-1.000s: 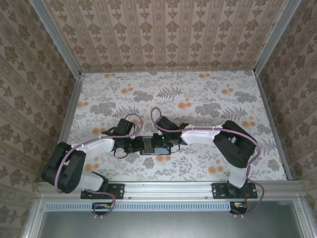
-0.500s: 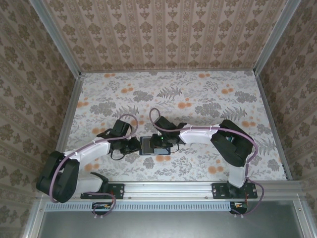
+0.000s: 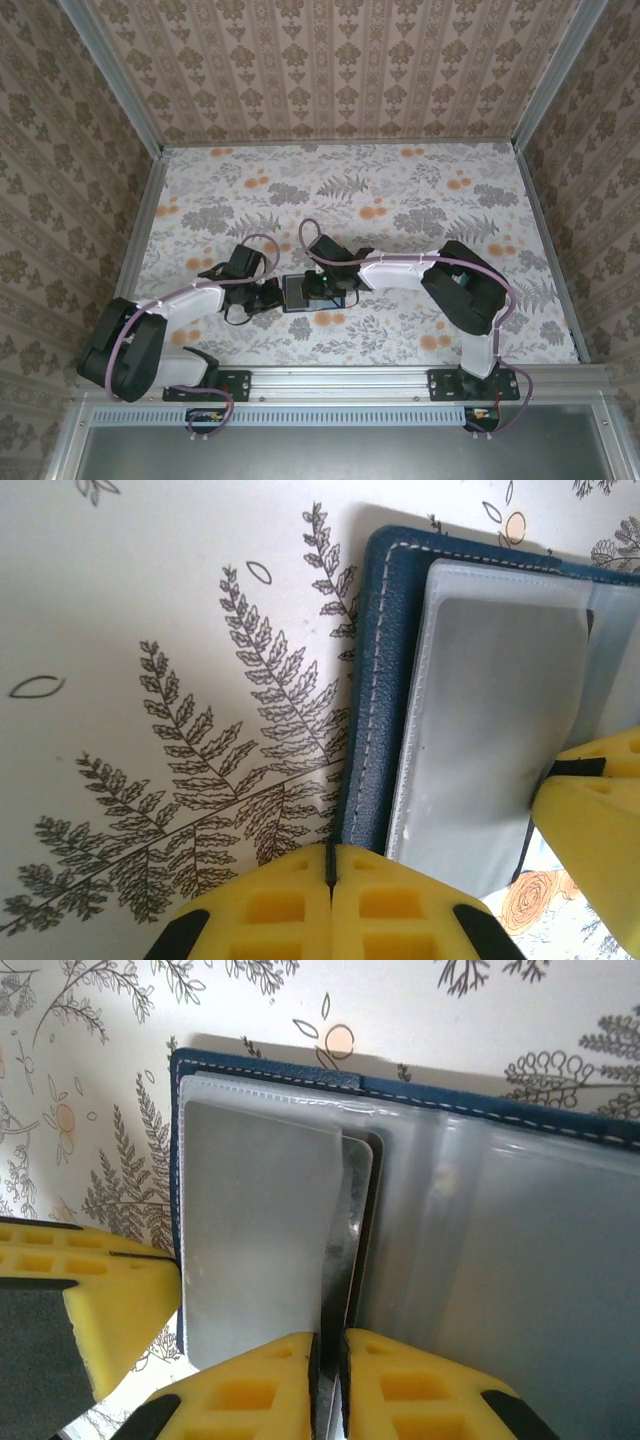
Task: Put the credit cards into the card holder
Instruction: Insert the credit card into the card slot, then flip over the card slot in the card holder.
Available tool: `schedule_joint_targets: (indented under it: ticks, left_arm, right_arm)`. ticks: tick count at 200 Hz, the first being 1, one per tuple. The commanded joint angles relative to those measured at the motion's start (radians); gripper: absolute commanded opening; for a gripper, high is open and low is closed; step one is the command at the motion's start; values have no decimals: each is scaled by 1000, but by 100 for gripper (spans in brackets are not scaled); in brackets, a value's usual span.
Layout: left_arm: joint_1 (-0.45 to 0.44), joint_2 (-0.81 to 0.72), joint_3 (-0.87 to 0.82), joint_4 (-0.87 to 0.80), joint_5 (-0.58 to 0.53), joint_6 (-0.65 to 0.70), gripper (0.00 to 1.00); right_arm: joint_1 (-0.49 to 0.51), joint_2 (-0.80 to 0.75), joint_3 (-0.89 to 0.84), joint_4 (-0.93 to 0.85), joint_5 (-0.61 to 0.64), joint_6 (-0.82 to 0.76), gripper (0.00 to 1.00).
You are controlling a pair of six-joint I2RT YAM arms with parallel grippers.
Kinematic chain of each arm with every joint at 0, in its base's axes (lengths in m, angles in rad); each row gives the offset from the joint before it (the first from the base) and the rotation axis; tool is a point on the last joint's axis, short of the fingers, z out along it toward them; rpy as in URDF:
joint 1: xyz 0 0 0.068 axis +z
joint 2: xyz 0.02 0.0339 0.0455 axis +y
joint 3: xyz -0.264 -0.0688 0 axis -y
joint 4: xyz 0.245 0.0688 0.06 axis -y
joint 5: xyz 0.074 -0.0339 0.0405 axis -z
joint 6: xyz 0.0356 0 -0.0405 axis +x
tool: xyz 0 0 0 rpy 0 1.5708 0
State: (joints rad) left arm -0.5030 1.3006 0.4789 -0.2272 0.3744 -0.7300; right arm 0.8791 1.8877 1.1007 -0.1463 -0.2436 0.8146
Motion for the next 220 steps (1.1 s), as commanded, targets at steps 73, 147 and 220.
schedule_joint_targets:
  ticks: [73, 147, 220]
  left_arm:
    - [1, -8, -1, 22, 15, -29, 0]
    - [0, 5, 3, 46, 16, -46, 0]
    - [1, 14, 17, 30, 24, -46, 0]
  right_arm:
    - [4, -97, 2, -107, 76, -86, 27]
    - [16, -201, -152, -131, 246, 35, 44]
    - [26, -166, -146, -142, 259, 72, 45]
